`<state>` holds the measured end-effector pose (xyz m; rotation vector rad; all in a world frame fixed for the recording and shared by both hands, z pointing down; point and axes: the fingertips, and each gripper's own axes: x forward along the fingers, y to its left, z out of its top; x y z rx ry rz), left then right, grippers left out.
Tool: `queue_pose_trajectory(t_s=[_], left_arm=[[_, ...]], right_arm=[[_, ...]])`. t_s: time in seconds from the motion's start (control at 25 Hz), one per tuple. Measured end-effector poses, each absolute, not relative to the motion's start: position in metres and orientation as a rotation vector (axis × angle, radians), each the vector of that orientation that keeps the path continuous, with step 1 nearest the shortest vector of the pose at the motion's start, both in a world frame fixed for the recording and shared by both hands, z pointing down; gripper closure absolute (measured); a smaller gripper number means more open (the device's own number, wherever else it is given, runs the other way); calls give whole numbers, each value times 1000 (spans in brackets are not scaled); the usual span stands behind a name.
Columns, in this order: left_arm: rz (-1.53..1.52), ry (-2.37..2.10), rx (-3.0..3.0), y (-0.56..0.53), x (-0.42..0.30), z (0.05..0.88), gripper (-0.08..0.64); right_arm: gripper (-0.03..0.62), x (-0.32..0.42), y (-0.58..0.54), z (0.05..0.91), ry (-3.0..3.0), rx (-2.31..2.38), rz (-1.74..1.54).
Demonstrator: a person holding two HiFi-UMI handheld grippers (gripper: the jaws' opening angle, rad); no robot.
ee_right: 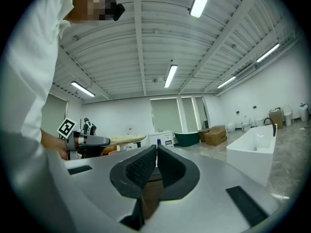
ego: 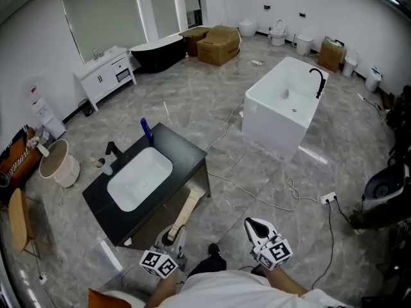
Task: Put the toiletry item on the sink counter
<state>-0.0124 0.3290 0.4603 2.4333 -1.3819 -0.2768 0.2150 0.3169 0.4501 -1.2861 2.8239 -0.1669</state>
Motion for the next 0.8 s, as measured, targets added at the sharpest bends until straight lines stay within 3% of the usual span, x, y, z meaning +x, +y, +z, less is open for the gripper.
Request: queue_pose_trajectory(t_s=[0.44, 0.8], left_arm=[[-295, -1366, 2474, 196, -40, 465, 462], [-313, -1346, 2410, 147, -45, 493, 462]], right_arm=[[576, 181, 177, 428, 2832, -1358, -95], [575, 179, 133, 450, 2870, -1368, -180]])
